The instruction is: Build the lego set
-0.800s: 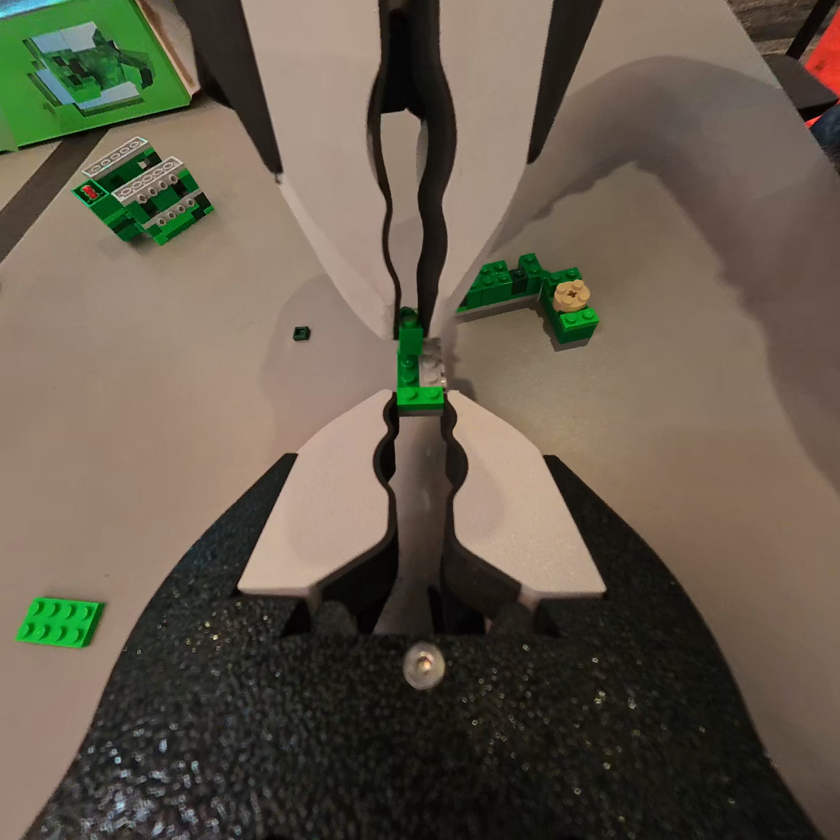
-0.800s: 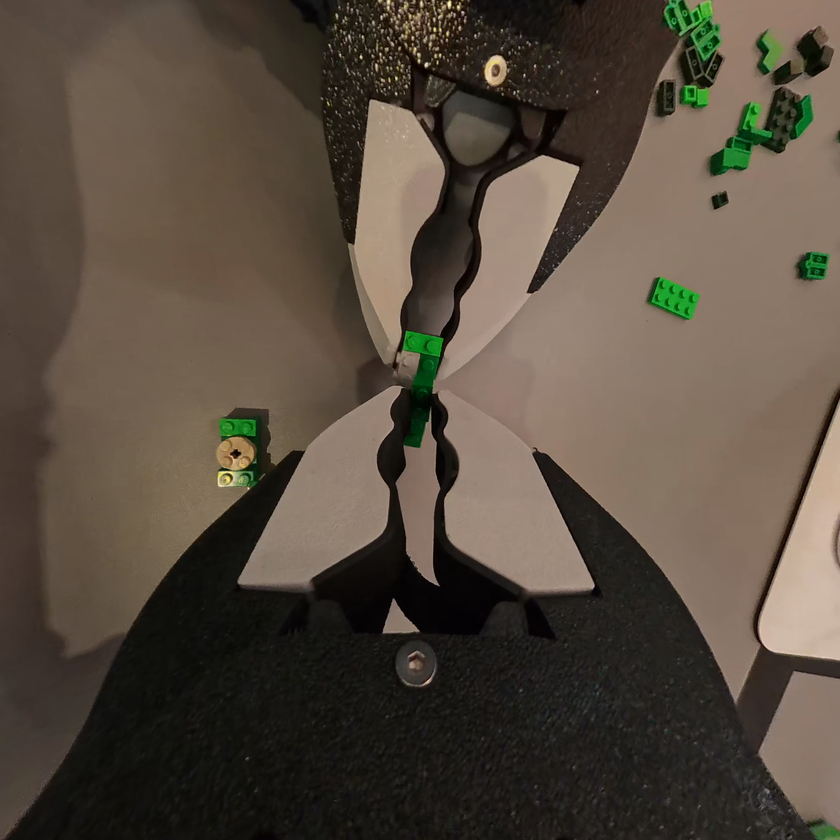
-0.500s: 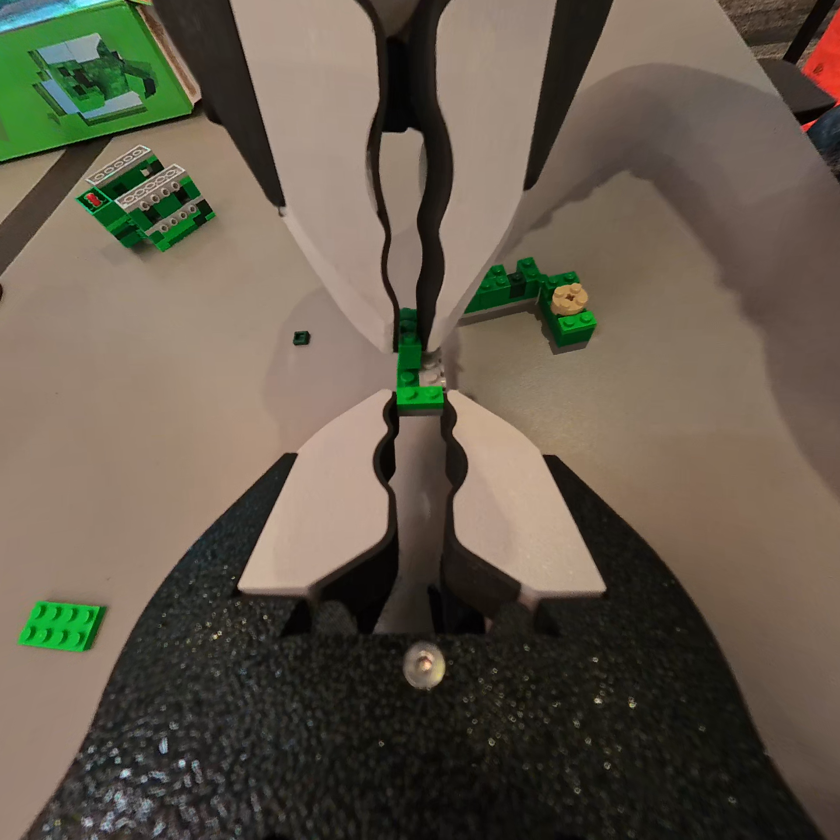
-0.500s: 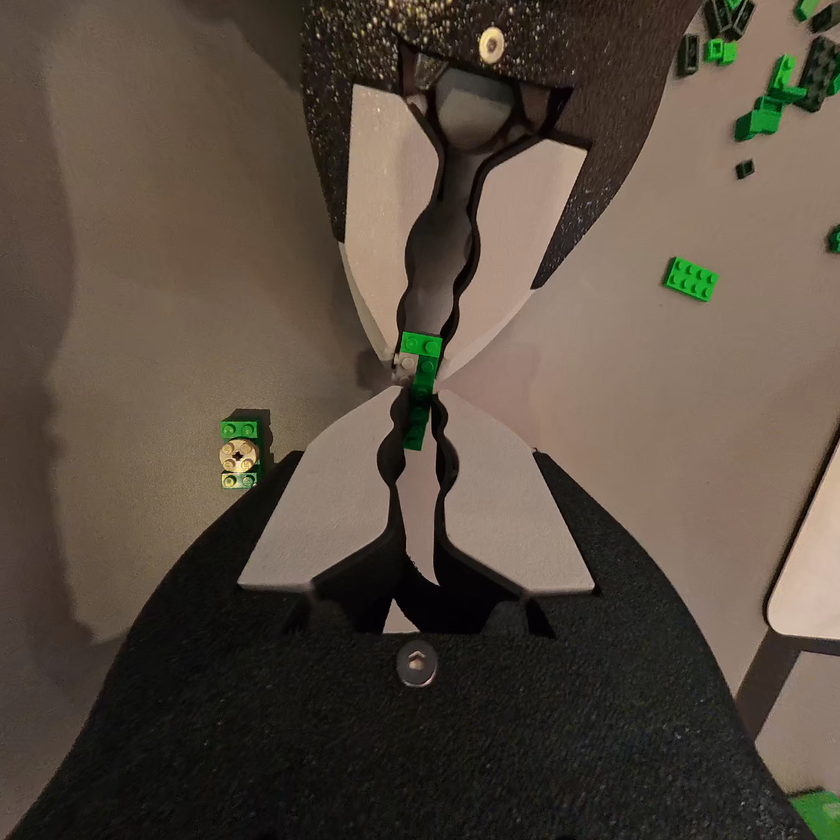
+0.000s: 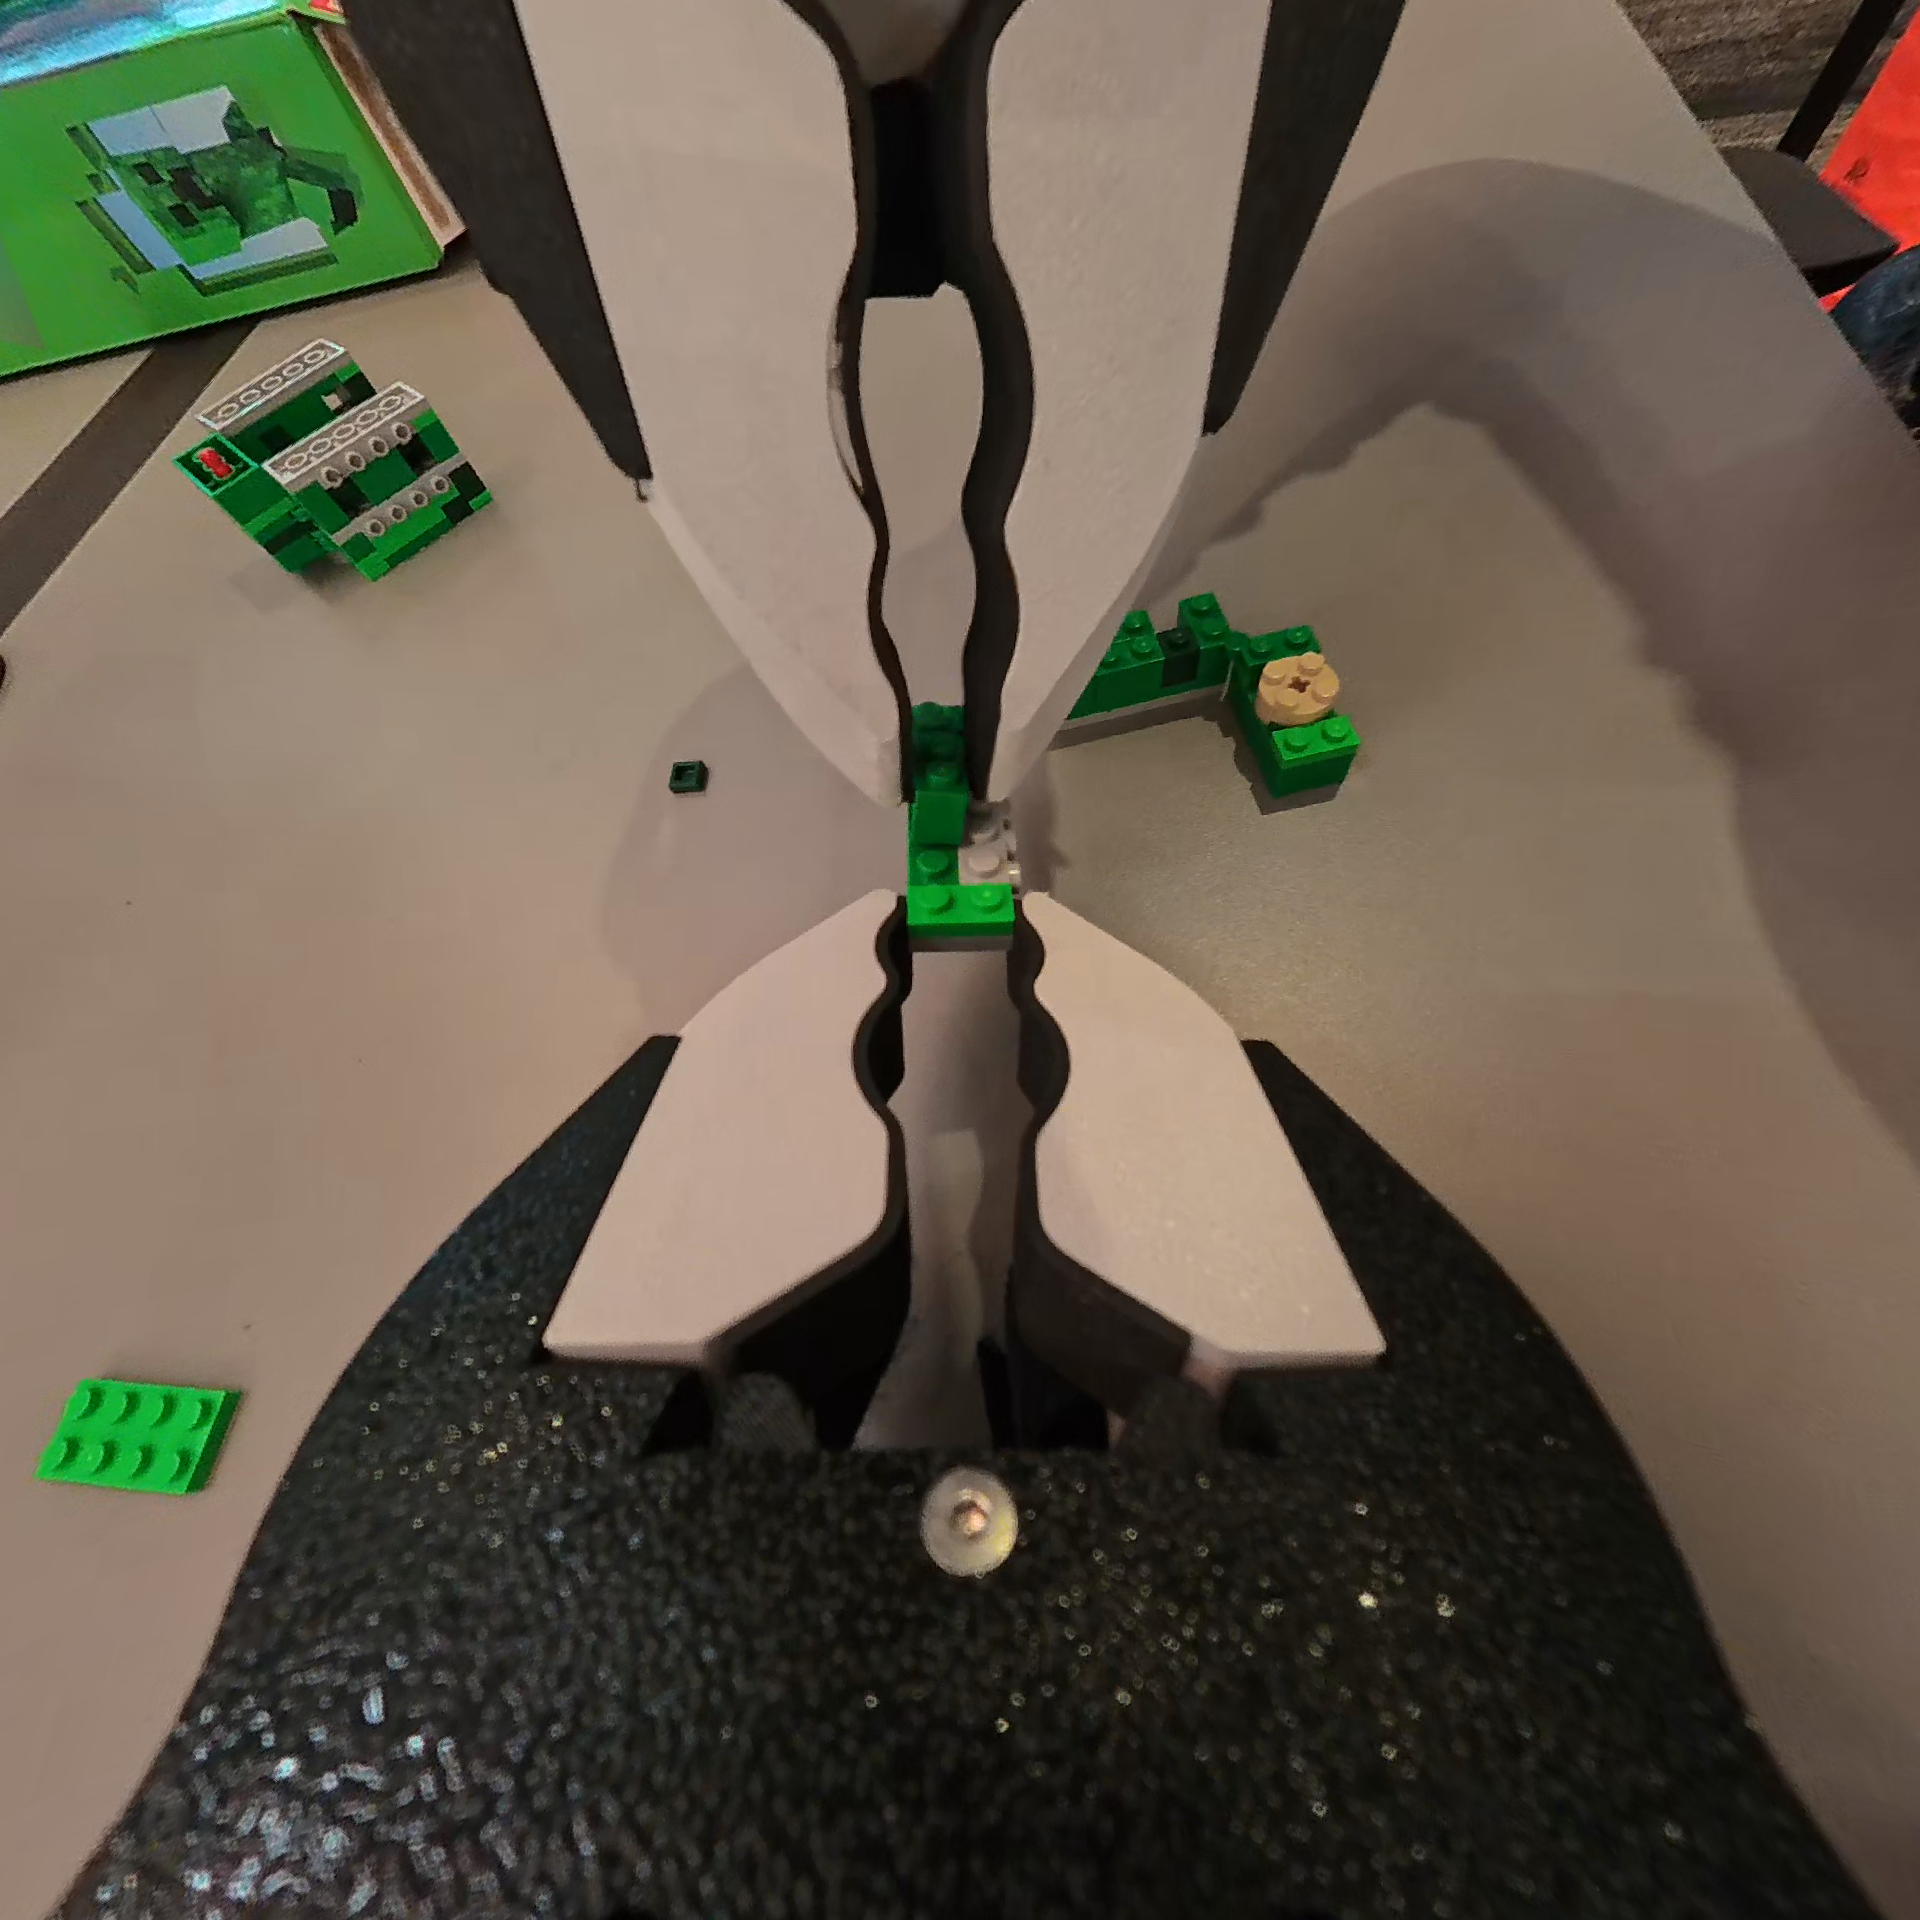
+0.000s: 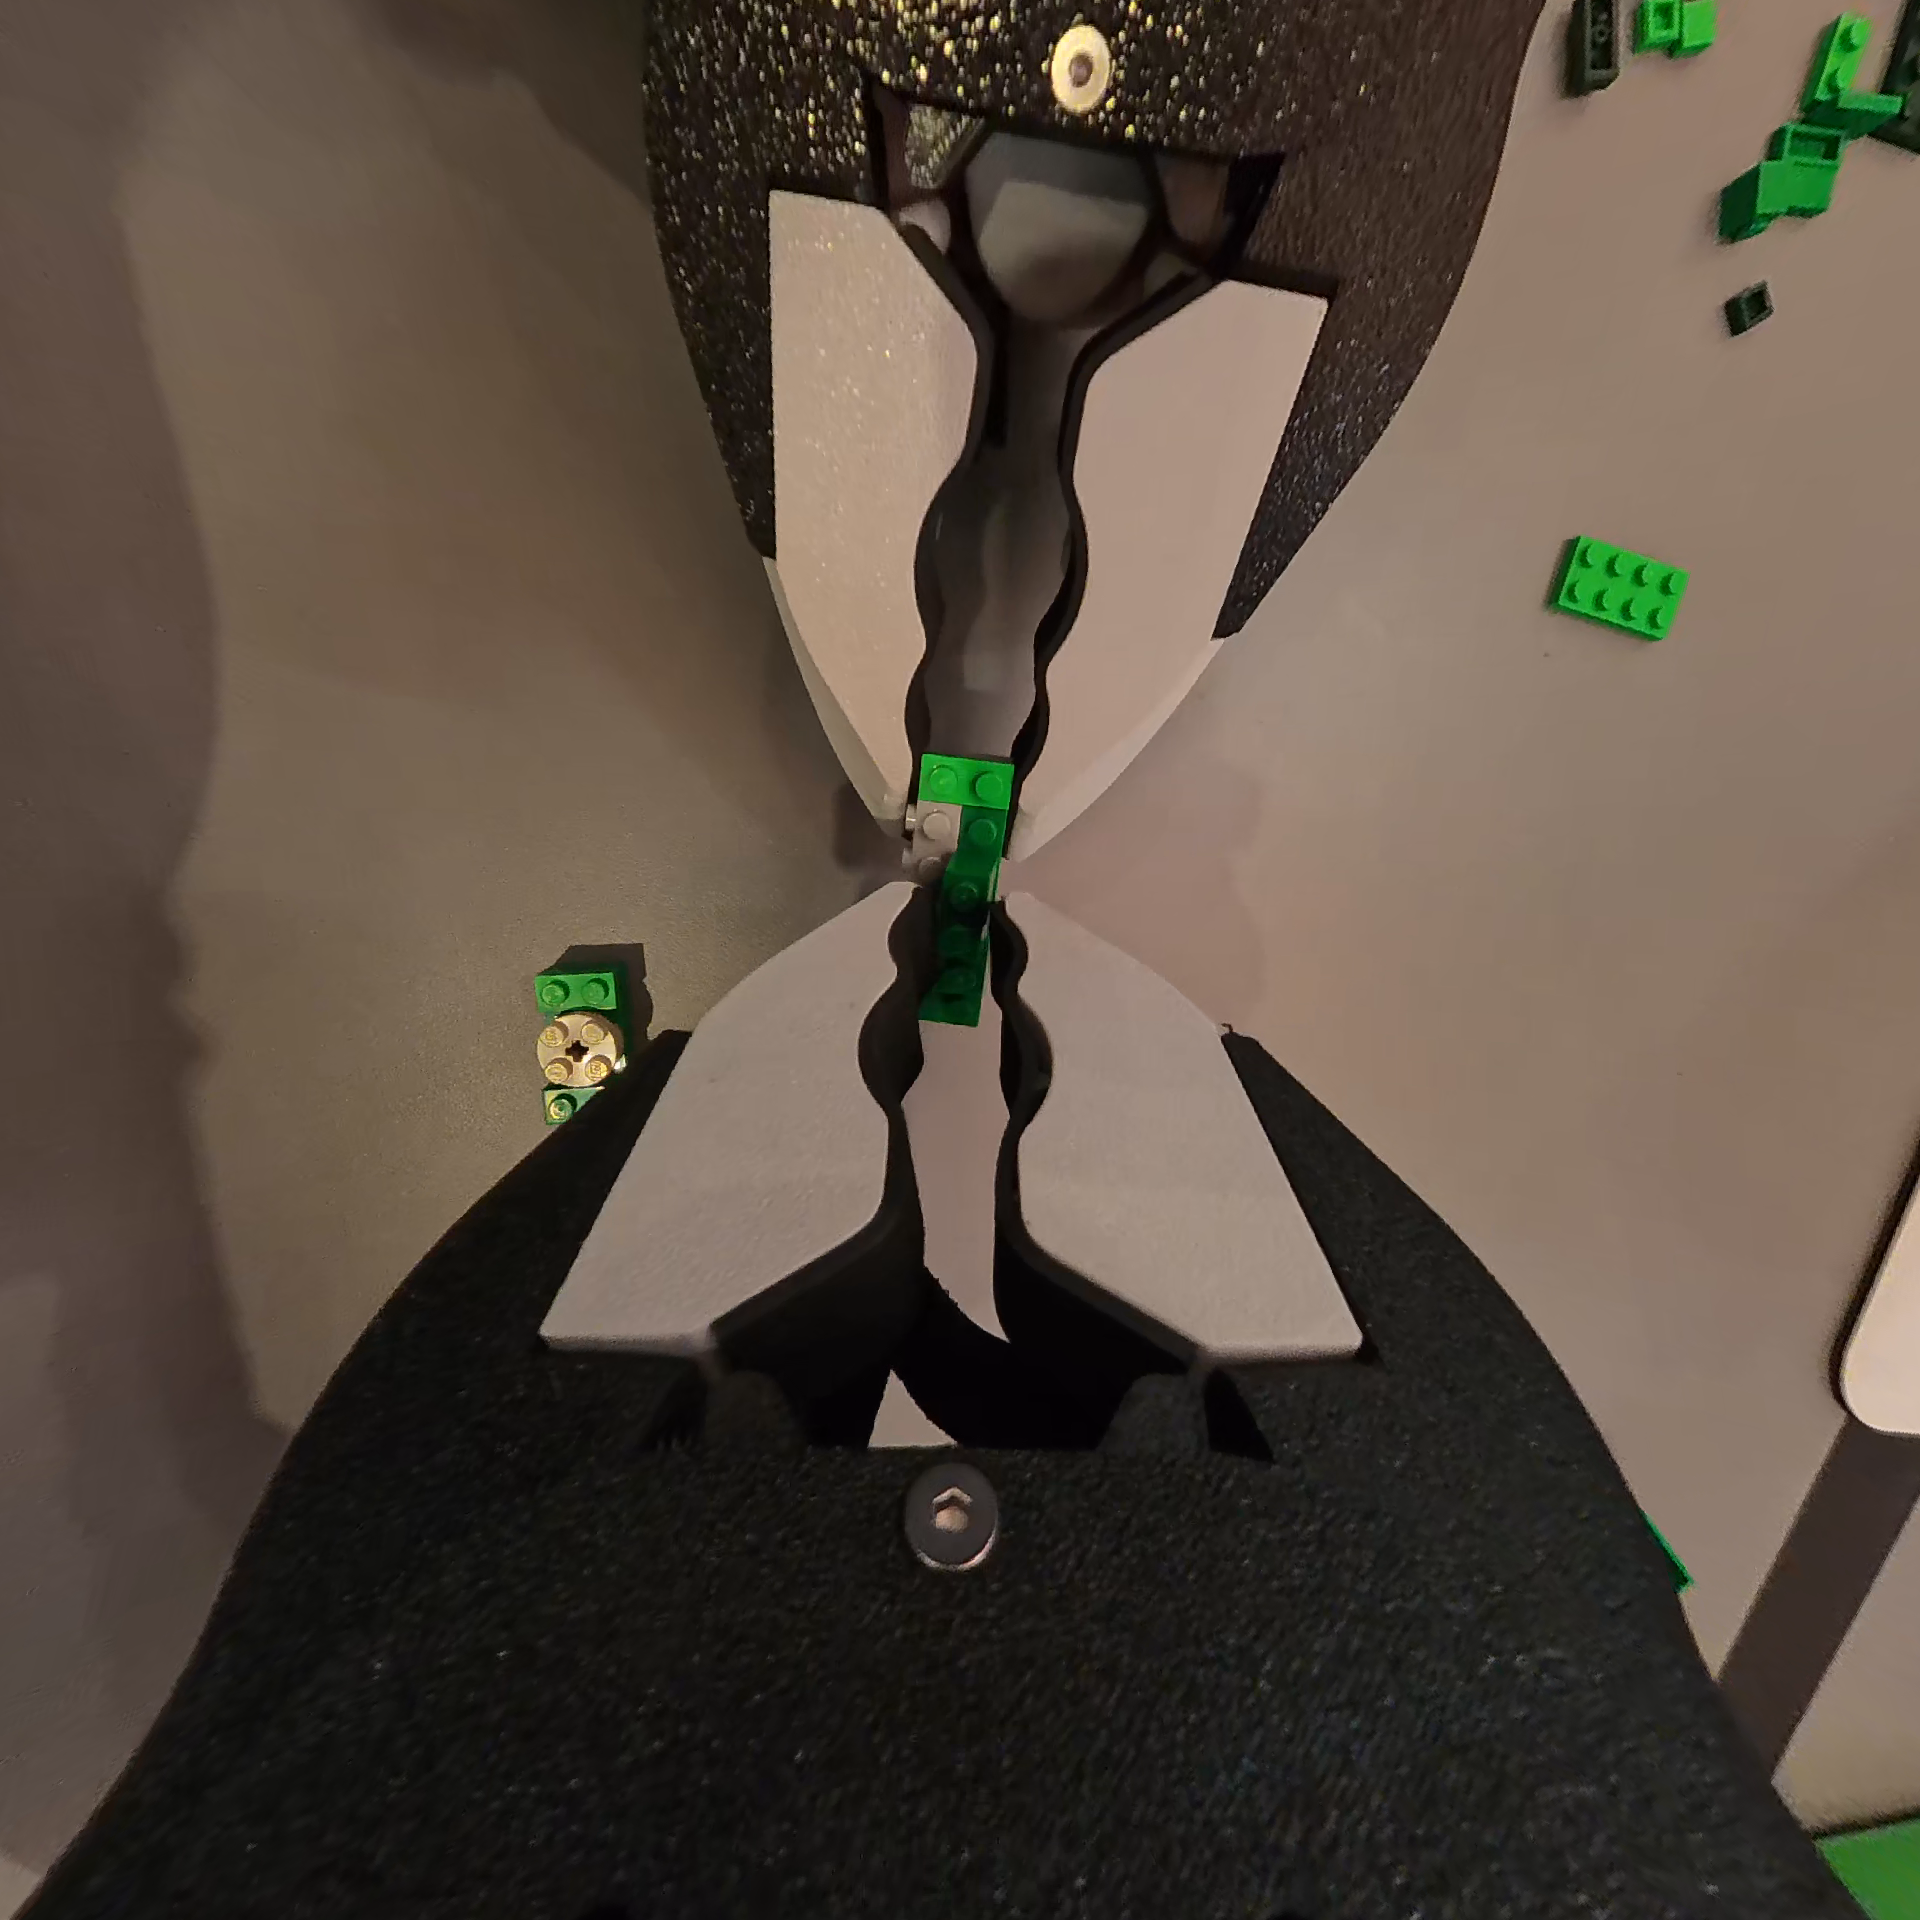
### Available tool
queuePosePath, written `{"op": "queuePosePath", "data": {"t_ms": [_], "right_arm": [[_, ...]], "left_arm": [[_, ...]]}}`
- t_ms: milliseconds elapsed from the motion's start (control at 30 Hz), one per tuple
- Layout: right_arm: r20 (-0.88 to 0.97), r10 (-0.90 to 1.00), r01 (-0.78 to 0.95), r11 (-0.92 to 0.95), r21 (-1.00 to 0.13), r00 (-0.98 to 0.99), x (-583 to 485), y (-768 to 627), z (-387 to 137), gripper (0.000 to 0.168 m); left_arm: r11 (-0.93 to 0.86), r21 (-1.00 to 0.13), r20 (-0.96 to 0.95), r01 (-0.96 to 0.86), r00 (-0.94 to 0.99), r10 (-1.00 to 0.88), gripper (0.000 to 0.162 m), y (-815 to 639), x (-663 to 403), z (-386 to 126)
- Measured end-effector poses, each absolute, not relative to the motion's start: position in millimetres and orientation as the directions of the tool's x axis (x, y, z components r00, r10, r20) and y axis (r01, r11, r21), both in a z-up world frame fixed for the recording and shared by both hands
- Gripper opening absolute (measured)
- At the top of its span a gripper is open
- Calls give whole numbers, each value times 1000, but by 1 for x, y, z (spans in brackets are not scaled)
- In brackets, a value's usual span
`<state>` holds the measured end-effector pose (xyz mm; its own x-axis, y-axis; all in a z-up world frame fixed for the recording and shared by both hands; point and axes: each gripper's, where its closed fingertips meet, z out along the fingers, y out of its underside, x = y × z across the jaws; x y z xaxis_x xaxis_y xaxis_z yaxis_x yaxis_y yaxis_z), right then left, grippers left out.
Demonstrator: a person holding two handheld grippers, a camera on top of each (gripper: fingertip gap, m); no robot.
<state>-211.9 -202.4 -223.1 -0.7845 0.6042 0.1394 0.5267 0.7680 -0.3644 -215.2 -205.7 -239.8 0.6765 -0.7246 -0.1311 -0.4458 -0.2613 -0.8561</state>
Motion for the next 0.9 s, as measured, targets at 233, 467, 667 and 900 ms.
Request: {"op": "queuePosePath", "data": {"t_ms": [233, 467, 667, 900], "right_arm": [[146, 608, 528, 766, -366, -780, -211, -201, -223, 11], [153, 604, 523, 769, -368, -782, -211, -201, -221, 8], [147, 605, 523, 767, -372, -783, -211, -201, -220, 8], [161, 599, 514, 773, -372, -785, -211, -201, -220, 8]], "left_arm": [[-262, -854, -131, -448, 674, -727, 17, -206, -215, -240], [-262, -854, -132, -450, 674, -727, 17, -206, -215, -240], [-256, -858, -134, -446, 675, -726, 17, -206, -215, -239], [-250, -863, -133, -440, 674, -727, 17, -206, -214, -238]]}}
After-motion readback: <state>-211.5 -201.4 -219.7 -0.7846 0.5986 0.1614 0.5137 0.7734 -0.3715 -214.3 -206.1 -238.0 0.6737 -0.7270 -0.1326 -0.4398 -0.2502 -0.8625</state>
